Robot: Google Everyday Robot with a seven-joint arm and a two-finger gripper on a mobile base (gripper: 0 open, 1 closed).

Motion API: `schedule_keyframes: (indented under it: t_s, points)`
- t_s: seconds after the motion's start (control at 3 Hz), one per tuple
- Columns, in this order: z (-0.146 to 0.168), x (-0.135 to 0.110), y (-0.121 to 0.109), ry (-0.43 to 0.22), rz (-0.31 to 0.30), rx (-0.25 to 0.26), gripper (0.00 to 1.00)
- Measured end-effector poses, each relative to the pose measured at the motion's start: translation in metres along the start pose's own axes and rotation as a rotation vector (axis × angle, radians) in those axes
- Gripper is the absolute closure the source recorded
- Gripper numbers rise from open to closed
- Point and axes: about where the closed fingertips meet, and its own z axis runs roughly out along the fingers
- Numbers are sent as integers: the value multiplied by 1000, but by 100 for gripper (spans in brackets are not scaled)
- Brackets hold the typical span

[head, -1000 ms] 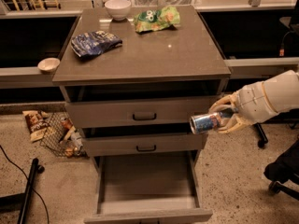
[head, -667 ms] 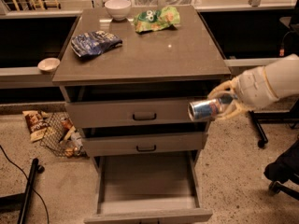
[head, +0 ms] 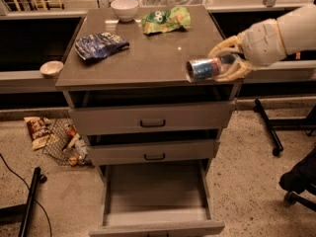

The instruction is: Pick redbull can from bottom drawer and place on counter

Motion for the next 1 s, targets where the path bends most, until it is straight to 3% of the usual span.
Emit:
schedule_keyframes:
  t_s: [0.33, 0.67, 1.0]
  points:
    - [-9, -5, -19, -2, -22, 34, 100]
    - [-3, -3, -21, 0, -6, 34, 100]
    - [19, 15, -50, 16, 96, 91, 100]
